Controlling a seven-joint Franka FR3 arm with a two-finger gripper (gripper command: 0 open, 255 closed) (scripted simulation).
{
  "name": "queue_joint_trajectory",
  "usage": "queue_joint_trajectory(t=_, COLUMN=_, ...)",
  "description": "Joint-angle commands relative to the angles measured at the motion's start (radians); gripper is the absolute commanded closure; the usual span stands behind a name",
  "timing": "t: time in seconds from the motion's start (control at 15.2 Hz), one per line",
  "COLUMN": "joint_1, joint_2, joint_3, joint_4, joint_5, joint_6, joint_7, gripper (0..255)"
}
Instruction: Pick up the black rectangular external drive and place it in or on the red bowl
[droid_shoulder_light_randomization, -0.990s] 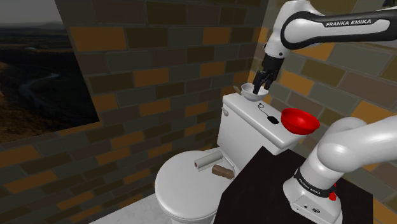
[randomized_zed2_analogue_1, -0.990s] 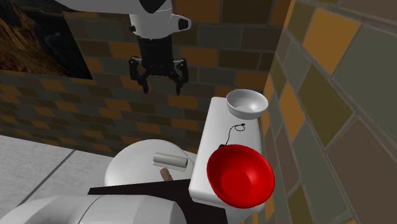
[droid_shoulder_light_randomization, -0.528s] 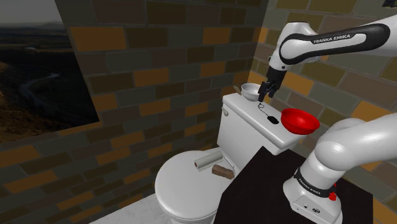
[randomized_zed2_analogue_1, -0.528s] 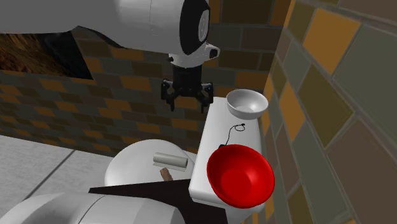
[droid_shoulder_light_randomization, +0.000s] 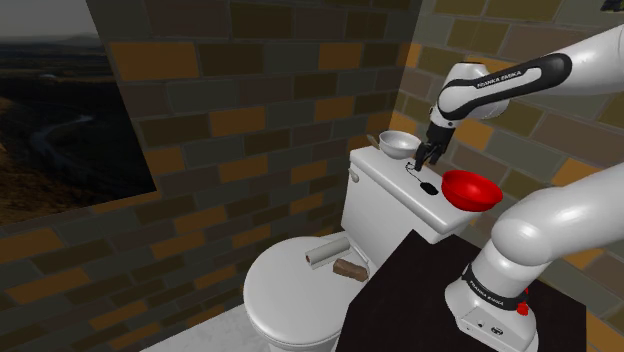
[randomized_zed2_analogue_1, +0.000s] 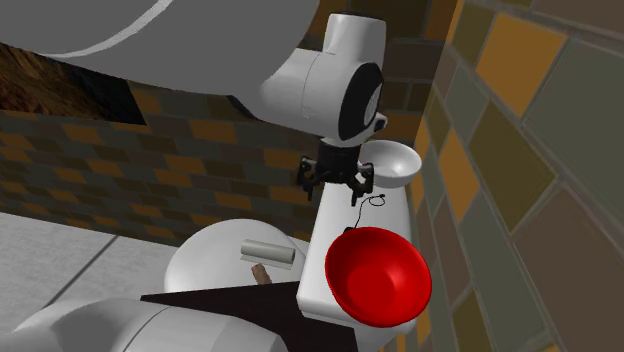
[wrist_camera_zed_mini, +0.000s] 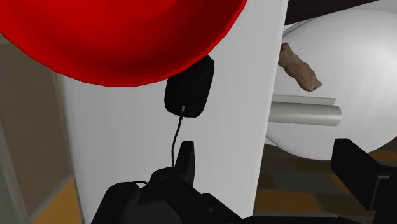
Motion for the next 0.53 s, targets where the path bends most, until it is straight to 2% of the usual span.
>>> queue_joint_trajectory(t=0.0, joint_1=-0.015, joint_2=0.050, joint_3=-0.043, joint_4=-0.008, joint_5=-0.010, joint_6=0.055, joint_7=-0.038, gripper=0)
queue_joint_trajectory(t=0.26, joint_1=-0.024, joint_2=0.170, joint_3=-0.126, joint_4=0.009, joint_5=0.001, joint_6=0.151, joint_7=-0.120, gripper=0)
queue_joint_trajectory(t=0.46, joint_1=-0.016, joint_2=0.206, joint_3=-0.137, joint_4=-0.009, joint_5=0.013, joint_6=0.203, joint_7=-0.131, gripper=0)
